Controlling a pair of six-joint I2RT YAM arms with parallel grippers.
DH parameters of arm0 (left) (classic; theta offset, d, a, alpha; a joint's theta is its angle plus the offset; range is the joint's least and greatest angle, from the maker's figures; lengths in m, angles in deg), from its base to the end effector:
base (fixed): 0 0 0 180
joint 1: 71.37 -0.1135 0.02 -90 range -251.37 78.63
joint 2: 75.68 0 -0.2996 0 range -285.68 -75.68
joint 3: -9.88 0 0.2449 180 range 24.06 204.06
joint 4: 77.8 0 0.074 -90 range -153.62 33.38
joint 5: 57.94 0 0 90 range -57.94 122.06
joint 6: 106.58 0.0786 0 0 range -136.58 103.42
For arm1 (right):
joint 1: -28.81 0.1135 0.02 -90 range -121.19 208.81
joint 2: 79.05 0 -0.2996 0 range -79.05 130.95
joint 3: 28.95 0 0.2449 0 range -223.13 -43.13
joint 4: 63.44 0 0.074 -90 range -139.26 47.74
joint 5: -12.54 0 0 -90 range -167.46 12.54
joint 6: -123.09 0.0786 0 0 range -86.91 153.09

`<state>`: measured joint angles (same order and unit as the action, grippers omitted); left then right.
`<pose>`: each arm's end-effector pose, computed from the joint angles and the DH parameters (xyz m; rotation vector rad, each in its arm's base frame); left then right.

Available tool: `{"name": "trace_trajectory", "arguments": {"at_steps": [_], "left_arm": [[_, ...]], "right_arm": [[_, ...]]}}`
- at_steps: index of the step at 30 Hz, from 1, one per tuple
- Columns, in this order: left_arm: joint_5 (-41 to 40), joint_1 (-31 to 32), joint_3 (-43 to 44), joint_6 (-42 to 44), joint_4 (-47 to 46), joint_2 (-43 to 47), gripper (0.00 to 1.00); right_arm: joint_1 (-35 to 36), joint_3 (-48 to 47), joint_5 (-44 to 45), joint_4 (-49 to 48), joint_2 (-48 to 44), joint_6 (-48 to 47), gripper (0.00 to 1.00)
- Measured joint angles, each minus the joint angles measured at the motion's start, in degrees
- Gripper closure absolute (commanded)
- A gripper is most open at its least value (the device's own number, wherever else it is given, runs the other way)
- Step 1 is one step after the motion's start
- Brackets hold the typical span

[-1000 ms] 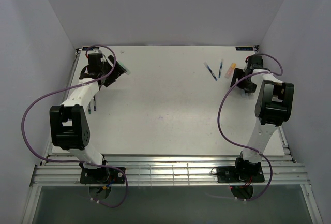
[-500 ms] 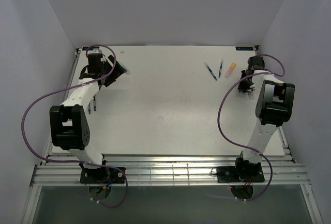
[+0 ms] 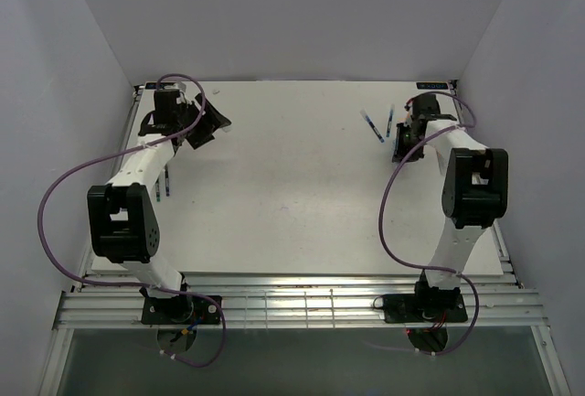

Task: Open the pen caps

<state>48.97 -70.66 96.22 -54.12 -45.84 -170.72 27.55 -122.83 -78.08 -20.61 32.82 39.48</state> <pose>0.4013 -0.0278 0.2777 -0.5857 2.2633 -0.6786 0.4388 -0.0088 0.1827 0.1719 2.6273 0.0449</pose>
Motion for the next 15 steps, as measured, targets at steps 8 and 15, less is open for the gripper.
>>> {"name": "trace_trajectory", "arguments": {"at_steps": [8, 15], "left_arm": [[15.3, 3.7, 0.1, -1.8, -0.3, -2.2, 0.18], [23.6, 11.4, -7.7, -6.0, -7.5, 2.1, 0.22]], "right_arm": [[16.2, 1.2, -24.5, 2.5, -10.3, 3.1, 0.92], [22.8, 16.4, -50.5, -10.1, -18.6, 14.3, 0.92]]}}
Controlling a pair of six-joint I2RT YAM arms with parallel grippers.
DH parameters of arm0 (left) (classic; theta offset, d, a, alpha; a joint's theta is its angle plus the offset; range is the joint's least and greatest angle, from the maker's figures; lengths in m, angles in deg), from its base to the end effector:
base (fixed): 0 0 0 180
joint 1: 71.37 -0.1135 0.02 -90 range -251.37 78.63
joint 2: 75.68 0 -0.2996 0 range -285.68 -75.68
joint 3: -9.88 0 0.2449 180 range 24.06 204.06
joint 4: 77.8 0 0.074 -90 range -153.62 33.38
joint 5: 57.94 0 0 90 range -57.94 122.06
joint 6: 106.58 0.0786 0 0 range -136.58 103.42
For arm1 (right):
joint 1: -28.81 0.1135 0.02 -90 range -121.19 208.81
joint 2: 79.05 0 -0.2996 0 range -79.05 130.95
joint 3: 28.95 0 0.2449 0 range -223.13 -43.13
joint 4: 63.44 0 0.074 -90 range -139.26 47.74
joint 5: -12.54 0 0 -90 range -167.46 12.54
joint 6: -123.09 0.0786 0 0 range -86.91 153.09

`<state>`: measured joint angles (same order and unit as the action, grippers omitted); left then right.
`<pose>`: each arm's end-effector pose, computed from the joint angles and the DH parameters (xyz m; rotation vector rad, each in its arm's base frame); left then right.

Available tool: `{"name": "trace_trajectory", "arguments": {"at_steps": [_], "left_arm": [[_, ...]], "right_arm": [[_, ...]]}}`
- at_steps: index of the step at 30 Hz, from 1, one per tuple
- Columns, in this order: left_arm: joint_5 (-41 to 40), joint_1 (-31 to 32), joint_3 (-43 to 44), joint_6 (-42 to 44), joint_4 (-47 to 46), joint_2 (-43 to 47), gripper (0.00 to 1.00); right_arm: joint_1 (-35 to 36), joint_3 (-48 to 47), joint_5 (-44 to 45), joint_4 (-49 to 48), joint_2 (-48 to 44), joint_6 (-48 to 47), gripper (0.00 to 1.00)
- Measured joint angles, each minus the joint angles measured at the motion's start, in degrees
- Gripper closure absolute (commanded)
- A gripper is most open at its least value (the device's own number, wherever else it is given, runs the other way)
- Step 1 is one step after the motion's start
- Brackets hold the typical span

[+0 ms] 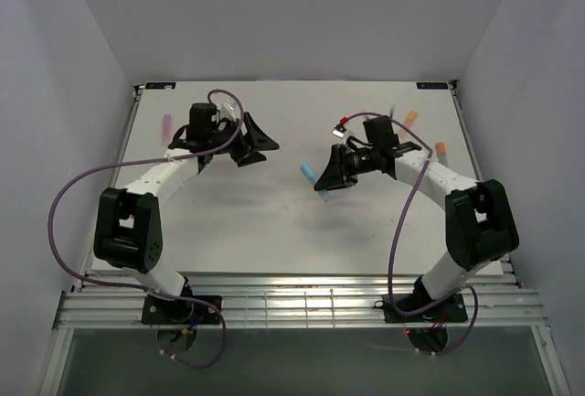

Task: Open the pen caps

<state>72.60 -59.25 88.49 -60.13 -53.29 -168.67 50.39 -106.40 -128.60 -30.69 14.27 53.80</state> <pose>0.3578 -0.1291 0.2679 -0.2371 2.3753 -1.2925 0.3071 0.1873 0.2531 -0.4561 2.4189 1.4110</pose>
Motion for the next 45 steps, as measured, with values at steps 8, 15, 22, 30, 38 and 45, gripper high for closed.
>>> {"name": "trace_trajectory", "arguments": {"at_steps": [8, 15, 22, 30, 38, 45], "left_arm": [[2.7, 5.4, -8.3, -8.7, -12.6, 5.2, 0.34], [1.9, 8.9, -9.7, -12.3, -17.4, 6.5, 0.37], [1.9, 10.1, -10.5, -14.5, -19.0, 6.6, 0.36], [-4.1, 10.1, -7.2, -13.1, -10.8, 7.2, 0.25], [-6.5, 10.1, -4.8, -13.5, -9.5, 8.1, 0.28], [-5.1, 10.1, -4.8, -15.1, -12.5, 8.0, 0.30]], "right_arm": [[2.4, 16.8, -11.6, -40.6, -4.8, 34.6, 0.92], [3.3, 17.8, -13.1, -65.5, -4.3, 53.9, 0.92], [3.7, 19.5, -12.0, -79.0, -0.8, 64.2, 0.92], [3.4, 22.9, -11.0, -75.7, -4.7, 61.5, 0.92], [3.3, 20.1, -8.9, -53.3, -7.6, 45.7, 0.92], [3.3, 16.1, -7.7, -49.8, -3.8, 43.3, 0.92]]}}
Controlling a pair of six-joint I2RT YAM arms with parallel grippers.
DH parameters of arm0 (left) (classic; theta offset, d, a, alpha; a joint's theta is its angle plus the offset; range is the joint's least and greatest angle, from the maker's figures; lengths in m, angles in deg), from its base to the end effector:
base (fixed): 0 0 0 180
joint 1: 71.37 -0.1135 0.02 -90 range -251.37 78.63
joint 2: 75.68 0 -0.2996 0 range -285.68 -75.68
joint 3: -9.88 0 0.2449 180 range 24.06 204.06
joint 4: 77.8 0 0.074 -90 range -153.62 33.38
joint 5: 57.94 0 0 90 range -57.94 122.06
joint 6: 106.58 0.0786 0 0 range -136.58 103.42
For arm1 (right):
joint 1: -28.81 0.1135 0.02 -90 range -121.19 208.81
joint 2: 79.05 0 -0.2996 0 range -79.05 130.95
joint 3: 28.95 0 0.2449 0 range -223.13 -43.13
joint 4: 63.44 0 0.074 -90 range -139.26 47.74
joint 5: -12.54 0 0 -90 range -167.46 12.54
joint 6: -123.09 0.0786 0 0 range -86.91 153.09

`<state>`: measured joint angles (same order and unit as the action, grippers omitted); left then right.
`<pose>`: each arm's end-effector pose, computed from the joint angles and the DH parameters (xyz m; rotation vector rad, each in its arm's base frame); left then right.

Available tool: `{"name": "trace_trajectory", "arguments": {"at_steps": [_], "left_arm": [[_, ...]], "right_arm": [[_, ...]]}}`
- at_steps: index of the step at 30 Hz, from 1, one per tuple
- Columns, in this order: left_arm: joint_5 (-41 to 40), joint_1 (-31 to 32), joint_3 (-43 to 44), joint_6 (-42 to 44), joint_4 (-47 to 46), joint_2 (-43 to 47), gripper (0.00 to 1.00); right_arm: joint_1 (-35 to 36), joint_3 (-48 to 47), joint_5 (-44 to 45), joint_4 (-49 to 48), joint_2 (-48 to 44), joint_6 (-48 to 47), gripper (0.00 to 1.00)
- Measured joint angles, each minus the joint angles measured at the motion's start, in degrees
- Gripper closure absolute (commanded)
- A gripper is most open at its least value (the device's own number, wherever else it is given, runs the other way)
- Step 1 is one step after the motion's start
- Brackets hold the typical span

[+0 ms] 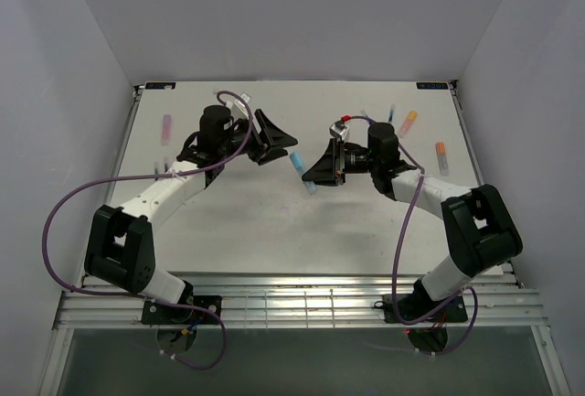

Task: Open the pen caps

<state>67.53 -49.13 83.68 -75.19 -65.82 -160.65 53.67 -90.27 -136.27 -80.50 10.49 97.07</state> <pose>0.3168 -0.1788 0.3102 -0.2434 2.2166 -1.4650 0.2856 0.2064 0.2751 -0.1990 2.1463 1.9125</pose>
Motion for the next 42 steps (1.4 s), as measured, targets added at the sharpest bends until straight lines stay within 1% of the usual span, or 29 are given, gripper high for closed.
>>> {"name": "trace_trajectory", "arguments": {"at_steps": [7, 13, 19, 35, 38, 42], "left_arm": [[-0.2, 0.0, 0.0, -0.8, 1.0, -0.1, 0.34], [-2.1, 0.2, 0.8, -0.8, 5.5, -1.1, 0.36], [-3.5, 0.7, 2.8, -0.8, 8.5, -2.7, 0.37], [-5.5, 2.6, 5.4, -1.0, 10.9, -4.4, 0.39], [-5.8, 2.8, 5.4, -1.2, 11.3, -4.7, 0.40], [-6.3, 2.8, 5.9, -1.3, 11.8, -4.8, 0.44]], "right_arm": [[0.0, -3.9, 1.2, 1.5, 2.5, -1.0, 0.92], [0.0, -7.1, 2.4, 5.2, 3.6, -4.0, 0.92], [0.0, -7.6, 3.1, 6.6, 4.1, -5.0, 0.92], [1.0, -8.6, 4.0, 8.8, 5.6, -7.5, 0.92], [1.2, -8.6, 4.3, 8.9, 5.7, -7.6, 0.92], [1.5, -8.6, 4.7, 9.1, 5.7, -7.9, 0.92]]}}
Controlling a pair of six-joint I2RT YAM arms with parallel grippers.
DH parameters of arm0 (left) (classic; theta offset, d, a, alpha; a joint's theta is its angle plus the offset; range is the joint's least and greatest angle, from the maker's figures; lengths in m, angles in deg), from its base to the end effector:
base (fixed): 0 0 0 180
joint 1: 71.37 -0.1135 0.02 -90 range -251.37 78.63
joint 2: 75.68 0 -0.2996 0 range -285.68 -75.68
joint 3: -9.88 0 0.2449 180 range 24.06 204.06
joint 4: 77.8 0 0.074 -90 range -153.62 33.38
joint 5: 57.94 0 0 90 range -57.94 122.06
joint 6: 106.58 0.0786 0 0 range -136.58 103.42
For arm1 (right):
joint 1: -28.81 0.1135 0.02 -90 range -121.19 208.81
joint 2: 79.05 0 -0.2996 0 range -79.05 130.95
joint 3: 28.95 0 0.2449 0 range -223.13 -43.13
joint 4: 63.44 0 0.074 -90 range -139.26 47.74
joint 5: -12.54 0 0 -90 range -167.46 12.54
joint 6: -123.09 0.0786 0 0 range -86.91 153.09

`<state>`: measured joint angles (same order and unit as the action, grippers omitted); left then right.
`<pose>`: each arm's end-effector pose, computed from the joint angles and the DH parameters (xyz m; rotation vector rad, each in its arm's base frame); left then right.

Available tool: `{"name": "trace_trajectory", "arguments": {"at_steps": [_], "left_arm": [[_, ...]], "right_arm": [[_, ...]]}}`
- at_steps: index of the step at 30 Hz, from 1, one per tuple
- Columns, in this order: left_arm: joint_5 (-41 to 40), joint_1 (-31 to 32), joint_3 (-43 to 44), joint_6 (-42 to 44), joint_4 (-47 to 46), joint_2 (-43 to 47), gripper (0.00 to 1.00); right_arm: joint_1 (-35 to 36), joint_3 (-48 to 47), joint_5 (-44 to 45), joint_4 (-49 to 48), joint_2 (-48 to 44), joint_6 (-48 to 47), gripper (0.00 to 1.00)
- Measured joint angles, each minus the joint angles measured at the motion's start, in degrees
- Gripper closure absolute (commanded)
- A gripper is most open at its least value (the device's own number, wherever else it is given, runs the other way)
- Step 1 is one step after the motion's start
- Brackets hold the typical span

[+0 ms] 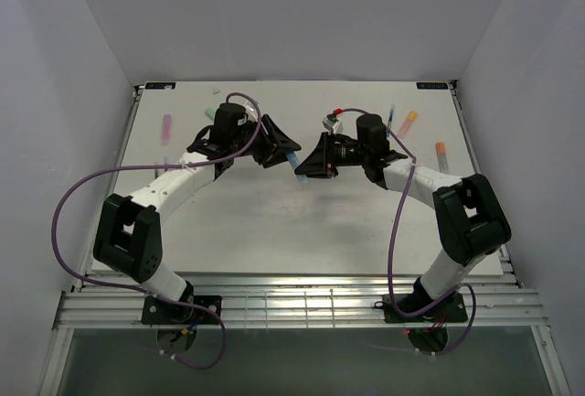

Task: Open the pen caps

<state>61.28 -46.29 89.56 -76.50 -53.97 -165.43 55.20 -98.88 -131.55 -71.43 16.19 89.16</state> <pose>0.3263 -0.1951 0.2907 -0.4015 2.3962 -1.3288 0.3152 0.2274 0.2714 -0.2197 2.1839 1.7852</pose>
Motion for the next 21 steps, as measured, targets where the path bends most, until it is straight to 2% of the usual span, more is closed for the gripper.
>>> {"name": "trace_trajectory", "arguments": {"at_steps": [4, 13, 15, 17, 19, 20, 21], "left_arm": [[-0.7, 0.0, 0.2, -0.1, 0.7, 0.0, 0.53], [-1.8, 0.2, 0.2, 0.0, 2.0, -0.1, 0.64], [-1.9, 0.2, 0.2, 0.1, 2.0, -0.1, 0.69], [-2.0, 0.2, 0.3, 0.1, 1.9, -0.1, 0.75], [-2.2, 0.2, 0.3, 0.1, 2.0, -0.1, 0.94], [-2.3, 0.2, 0.4, 0.1, 2.1, -0.1, 1.00], [-2.5, 0.2, 0.6, 0.2, 2.5, -0.2, 1.00]], "right_arm": [[0.0, -0.1, 0.0, 0.3, 0.0, -0.9, 0.92], [0.0, -0.4, 0.1, 1.5, 0.0, -2.2, 0.92], [0.0, -1.0, 0.2, 2.7, 0.0, -2.8, 0.92], [0.0, -1.7, 0.3, 4.0, 0.1, -3.6, 0.92], [0.2, -2.3, 0.5, 5.6, 0.1, -4.5, 0.92], [0.3, -2.6, 0.6, 6.4, 0.1, -5.1, 0.92], [0.4, -3.0, 0.9, 7.4, 0.1, -5.8, 0.92]]}}
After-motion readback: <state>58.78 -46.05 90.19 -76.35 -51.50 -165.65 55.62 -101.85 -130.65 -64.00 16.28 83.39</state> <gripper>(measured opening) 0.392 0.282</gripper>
